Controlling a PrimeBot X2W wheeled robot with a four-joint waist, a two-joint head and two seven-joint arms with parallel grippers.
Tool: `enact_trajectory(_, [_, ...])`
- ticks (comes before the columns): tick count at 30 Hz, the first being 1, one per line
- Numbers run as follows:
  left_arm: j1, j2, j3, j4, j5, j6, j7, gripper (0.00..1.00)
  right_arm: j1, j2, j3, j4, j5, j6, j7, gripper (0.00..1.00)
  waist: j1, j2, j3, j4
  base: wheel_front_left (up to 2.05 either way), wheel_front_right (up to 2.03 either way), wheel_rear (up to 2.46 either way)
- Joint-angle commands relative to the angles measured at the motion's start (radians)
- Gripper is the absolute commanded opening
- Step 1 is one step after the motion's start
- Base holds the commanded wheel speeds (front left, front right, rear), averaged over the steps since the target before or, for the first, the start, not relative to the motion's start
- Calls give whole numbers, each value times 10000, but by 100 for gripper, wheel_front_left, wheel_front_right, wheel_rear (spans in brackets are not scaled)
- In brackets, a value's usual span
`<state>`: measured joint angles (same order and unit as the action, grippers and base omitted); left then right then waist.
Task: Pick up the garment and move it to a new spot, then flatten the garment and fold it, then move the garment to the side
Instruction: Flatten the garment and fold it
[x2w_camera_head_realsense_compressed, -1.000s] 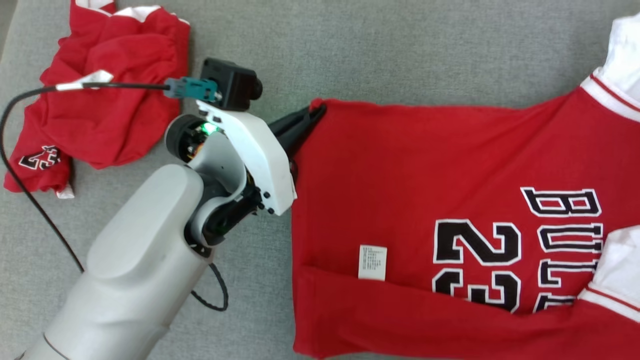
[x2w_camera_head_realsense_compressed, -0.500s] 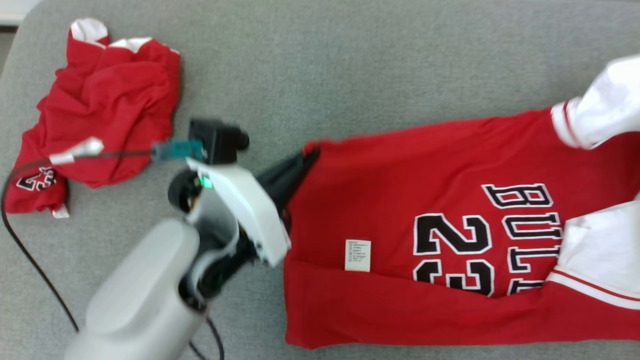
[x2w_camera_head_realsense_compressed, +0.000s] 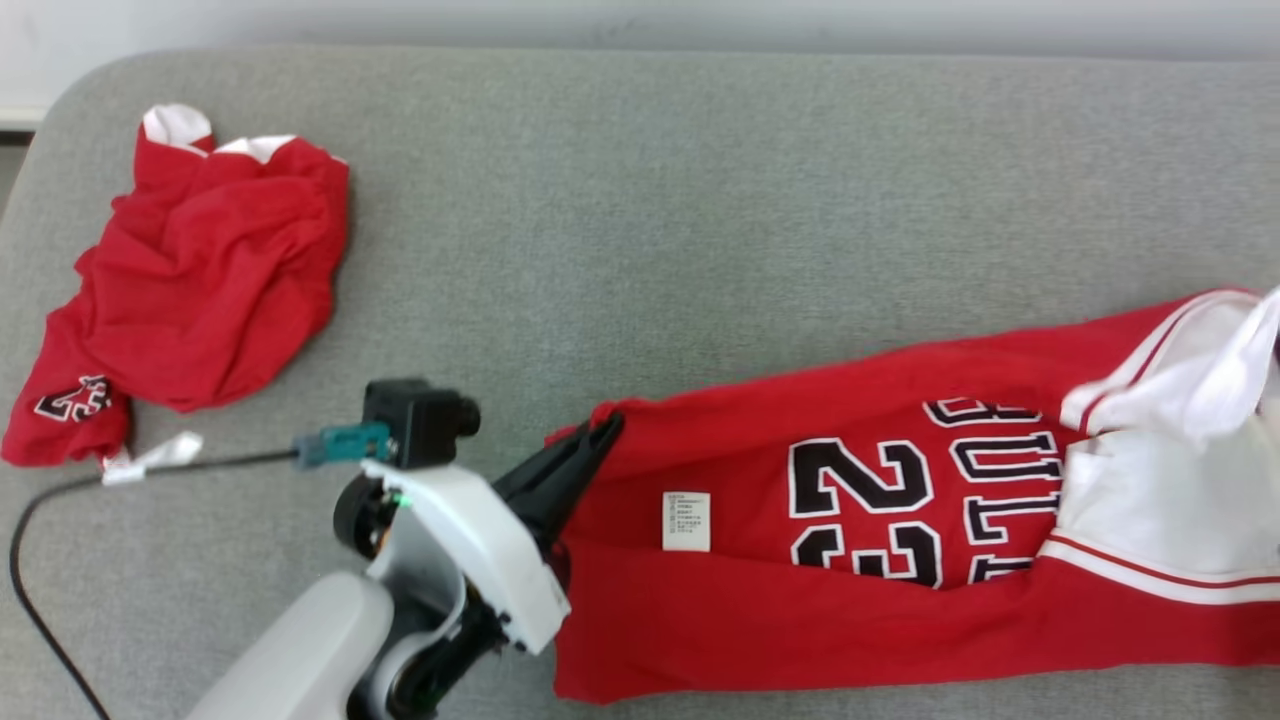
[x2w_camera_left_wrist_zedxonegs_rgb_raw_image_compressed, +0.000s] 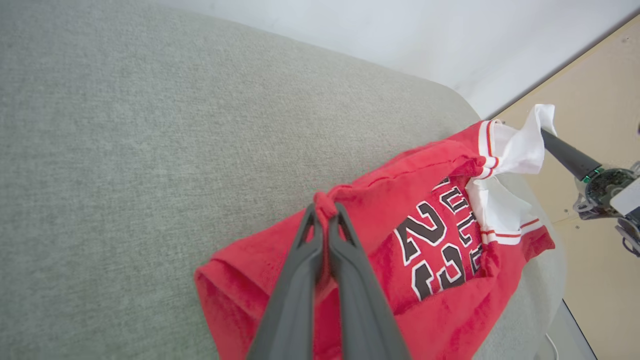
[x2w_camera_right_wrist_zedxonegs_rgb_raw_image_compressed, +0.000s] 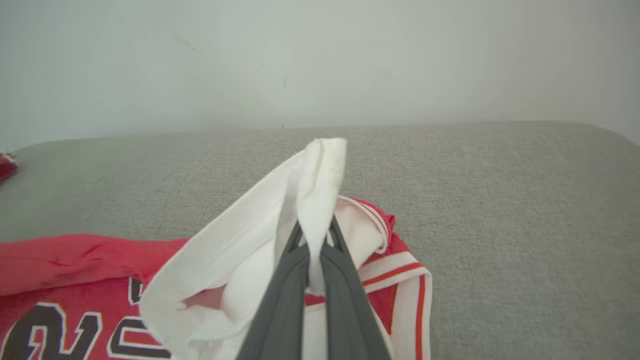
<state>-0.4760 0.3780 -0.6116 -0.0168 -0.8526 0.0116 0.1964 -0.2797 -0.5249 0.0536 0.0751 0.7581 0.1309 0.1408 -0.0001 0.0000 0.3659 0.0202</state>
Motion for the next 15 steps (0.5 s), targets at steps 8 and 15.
enact_trajectory(8, [1103,413,-109,-642,-96,241,-146,0,1088,144,207,-282,284,-5,-312,0,1,0,-436,-441,0,0,0])
enact_trajectory(15, [1772,731,-201,-395,536,729,-536,100,1557,-153,513,346,-144,-5,-21,100,1,0,-641,-655,0,0,0])
